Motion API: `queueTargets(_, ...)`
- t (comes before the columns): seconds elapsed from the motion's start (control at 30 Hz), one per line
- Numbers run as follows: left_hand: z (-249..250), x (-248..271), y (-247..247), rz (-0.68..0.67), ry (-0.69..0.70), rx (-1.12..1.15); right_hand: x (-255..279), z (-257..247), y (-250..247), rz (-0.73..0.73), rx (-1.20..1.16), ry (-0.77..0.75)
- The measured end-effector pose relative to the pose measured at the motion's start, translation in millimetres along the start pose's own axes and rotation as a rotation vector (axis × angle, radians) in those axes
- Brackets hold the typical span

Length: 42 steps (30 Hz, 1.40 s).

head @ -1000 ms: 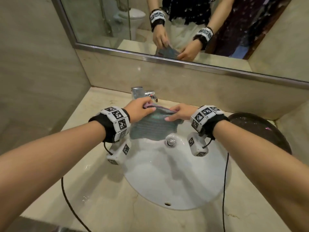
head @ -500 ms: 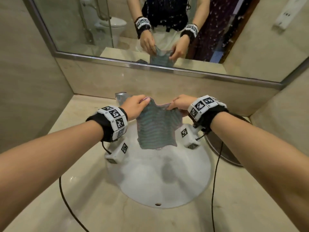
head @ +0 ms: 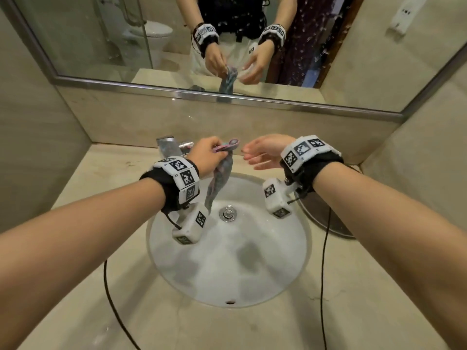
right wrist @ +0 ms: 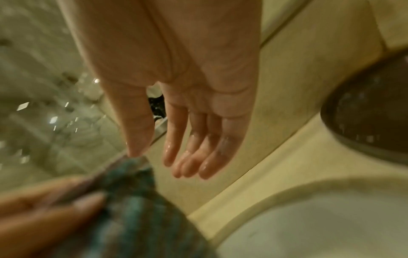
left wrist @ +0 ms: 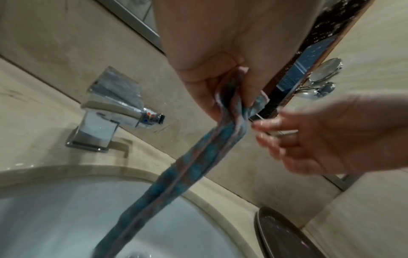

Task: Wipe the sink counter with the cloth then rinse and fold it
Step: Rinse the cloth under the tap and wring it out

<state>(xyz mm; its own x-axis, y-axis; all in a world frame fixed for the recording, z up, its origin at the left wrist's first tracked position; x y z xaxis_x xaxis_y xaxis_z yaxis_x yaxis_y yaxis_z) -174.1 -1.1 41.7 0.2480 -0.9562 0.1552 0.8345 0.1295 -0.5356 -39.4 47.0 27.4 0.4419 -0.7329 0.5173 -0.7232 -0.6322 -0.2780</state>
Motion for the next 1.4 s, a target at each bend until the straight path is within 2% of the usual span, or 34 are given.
queueTargets(0.1,0,-1,-2,-0.033,-0.012,0.106,-6,20,6,-0.040,0.312,0.001)
queueTargets(0.17,0,1,-6,-0.031,-0.027,0.200,-7,27,27,-0.121,0.371,0.007)
queueTargets(0.27,-3,7,-13,-0.019,-0.075,0.346,-8,23,57,-0.179,0.448,-0.067)
queueTargets(0.43,-24,16,-36,0.053,-0.121,0.447,-29,14,69,-0.046,0.505,-0.161)
queueTargets(0.53,-45,21,-50,0.075,-0.185,0.518,-31,12,70,-0.086,0.536,-0.174)
queueTargets(0.67,-77,29,-60,0.102,-0.322,0.643,-30,9,75,-0.140,0.465,-0.185)
queueTargets(0.7,-87,31,-58,0.094,-0.374,0.617,-31,8,74,-0.123,0.453,-0.192)
queueTargets(0.8,-110,39,-47,0.008,-0.487,0.351,-33,3,69,-0.067,0.365,-0.216)
queueTargets(0.87,-113,39,-39,-0.015,-0.480,0.238,-31,-3,65,-0.056,0.355,-0.243)
queueTargets(1.0,-99,36,-33,0.072,-0.428,0.088,-24,-23,61,-0.071,0.419,-0.336)
queueTargets(1.03,-94,35,-25,0.023,-0.420,0.013,-20,-31,59,-0.048,0.481,-0.362)
queueTargets(1.13,-89,42,14,-0.296,-0.448,-0.249,-11,-51,51,0.027,0.574,-0.463)
queueTargets(1.17,-88,44,21,-0.340,-0.452,-0.314,-8,-56,48,0.038,0.542,-0.478)
queueTargets(1.2,-87,41,23,-0.323,-0.432,-0.354,-5,-59,45,0.039,0.520,-0.499)
queueTargets(1.27,-82,30,20,-0.228,-0.366,-0.278,1,-61,41,0.013,0.486,-0.507)
queueTargets(1.33,-69,21,20,-0.159,-0.279,-0.033,4,-59,39,-0.036,0.411,-0.493)
queueTargets(1.4,-51,16,23,-0.160,-0.182,0.116,6,-56,38,-0.084,0.238,-0.452)
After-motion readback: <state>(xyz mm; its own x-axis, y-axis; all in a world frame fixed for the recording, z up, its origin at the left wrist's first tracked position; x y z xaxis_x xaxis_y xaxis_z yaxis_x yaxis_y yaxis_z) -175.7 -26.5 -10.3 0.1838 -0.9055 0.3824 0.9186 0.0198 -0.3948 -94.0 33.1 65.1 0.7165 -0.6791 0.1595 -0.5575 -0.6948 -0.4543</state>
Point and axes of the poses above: each hand's wrist, its own x-axis away from the middle knuckle, its own y-axis out of the palm, z = x × y, the point moved 9 cm from there along -x, towards the middle knuckle, and after that the axes turned 6 degrees about -y, right-handed, at the moved point
